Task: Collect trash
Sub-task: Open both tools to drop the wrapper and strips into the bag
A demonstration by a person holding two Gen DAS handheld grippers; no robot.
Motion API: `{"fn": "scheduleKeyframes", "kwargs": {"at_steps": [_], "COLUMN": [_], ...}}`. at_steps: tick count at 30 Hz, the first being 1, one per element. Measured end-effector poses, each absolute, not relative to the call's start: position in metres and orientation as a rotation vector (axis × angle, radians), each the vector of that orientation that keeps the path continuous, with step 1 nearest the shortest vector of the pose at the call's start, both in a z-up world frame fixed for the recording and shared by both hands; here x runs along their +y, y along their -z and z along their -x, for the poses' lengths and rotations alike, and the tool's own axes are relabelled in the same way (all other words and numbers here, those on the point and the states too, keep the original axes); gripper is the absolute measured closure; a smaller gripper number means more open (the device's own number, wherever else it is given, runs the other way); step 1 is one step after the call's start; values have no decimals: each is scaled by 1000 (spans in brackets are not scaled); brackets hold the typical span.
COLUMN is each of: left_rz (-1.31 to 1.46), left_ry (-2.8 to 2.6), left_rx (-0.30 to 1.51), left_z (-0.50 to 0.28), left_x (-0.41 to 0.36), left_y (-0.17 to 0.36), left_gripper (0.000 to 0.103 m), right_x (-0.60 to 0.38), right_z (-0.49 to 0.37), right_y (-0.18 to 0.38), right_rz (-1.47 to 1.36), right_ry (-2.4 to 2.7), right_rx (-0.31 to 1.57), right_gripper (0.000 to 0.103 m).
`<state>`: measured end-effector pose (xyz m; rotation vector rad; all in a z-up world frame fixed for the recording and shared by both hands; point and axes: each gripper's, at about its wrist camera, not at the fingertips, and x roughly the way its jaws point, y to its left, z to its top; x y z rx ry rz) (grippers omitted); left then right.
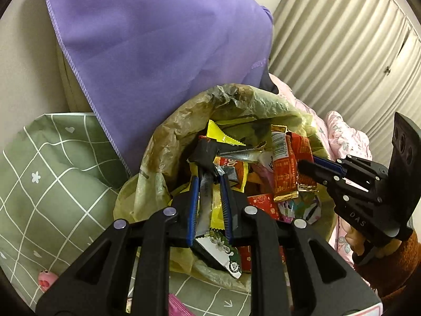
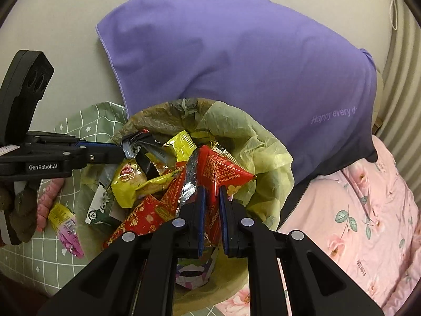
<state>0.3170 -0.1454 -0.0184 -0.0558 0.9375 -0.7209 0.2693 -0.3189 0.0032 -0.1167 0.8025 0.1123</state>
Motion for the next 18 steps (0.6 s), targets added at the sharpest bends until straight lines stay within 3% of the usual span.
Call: {"fn": "scheduleKeyframes", "kwargs": {"at_steps": [7,11,16,18], "left_rz": [71,134,125,95], "left_ry": [682,656,622,595], "left_rx": [921,897,880,863], "left_z": [-305,-294,-278,-268], "left_x": [-154,-146,-141,-140], "left_y": [13,7,-2,-5], "left_gripper": [68,52,44,35], "right_x": [-333,-336,-338,-337], "right_z": [-265,-260,-249,-240], "right_y": [-5,-9,-13,-16], "right_rz": [95,81,76,63], "right_ry": [-194,-226,-206,-195], "right_rx": [789,772,746,723], "right_gripper": [87,68,66,62]}}
